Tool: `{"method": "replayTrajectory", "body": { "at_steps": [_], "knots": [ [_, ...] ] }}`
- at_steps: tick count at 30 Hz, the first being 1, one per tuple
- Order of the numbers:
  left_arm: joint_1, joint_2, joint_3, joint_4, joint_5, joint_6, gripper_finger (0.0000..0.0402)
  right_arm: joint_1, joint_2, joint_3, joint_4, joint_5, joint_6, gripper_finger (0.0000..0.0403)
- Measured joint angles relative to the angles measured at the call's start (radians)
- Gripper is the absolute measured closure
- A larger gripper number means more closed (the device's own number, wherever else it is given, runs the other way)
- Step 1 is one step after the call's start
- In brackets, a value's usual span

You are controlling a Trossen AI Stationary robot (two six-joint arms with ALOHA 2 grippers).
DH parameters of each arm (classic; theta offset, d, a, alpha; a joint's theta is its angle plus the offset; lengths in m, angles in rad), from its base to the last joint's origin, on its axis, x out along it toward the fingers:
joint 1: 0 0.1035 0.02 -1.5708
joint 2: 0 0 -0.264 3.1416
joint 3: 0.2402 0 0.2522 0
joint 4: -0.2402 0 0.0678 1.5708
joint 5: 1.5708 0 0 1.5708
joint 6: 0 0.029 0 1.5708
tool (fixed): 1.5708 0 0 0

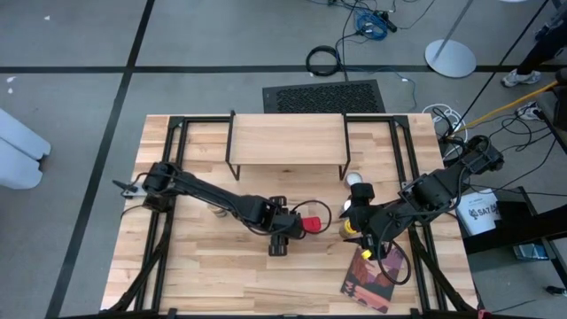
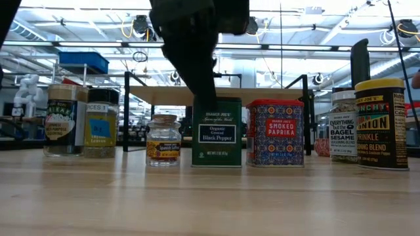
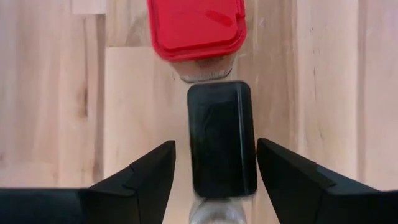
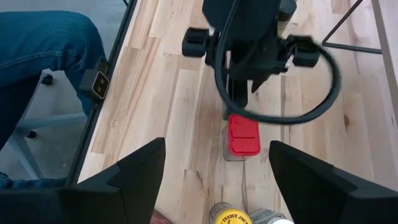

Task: Shelf spices
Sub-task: Put the dark yellow spice bottle into the center of the table

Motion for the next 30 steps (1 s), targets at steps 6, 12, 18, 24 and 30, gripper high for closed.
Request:
{"method": "replayTrajectory", "body": {
  "at_steps": [6, 12, 18, 24, 30],
  "knots": [
    [-0.002, -0.055, 0.034, -0.042, -0.001, -0.001, 0.0166, 0.0, 0.0, 0.0, -0.005, 0.0, 0.0, 0.0129],
    [-0.002, -0.141, 0.039, -0.145, -0.014, -0.024, 0.0166, 0.0, 0.0, 0.0, -0.014, 0.004, 0.005, 0.0129],
    [0.001, -0.245, 0.039, -0.331, -0.027, -0.061, 0.0166, 0.0, 0.0, 0.0, -0.014, 0.029, 0.012, 0.0129],
    [0.0, -0.338, 0.039, -0.481, -0.028, -0.137, 0.0166, -0.001, 0.0, -0.038, -0.012, 0.036, 0.054, 0.0129],
    [-0.014, -0.398, 0.039, -0.615, -0.029, -0.185, 0.0166, -0.001, 0.0, -0.112, -0.006, 0.036, 0.091, 0.0129]
  ]
}}
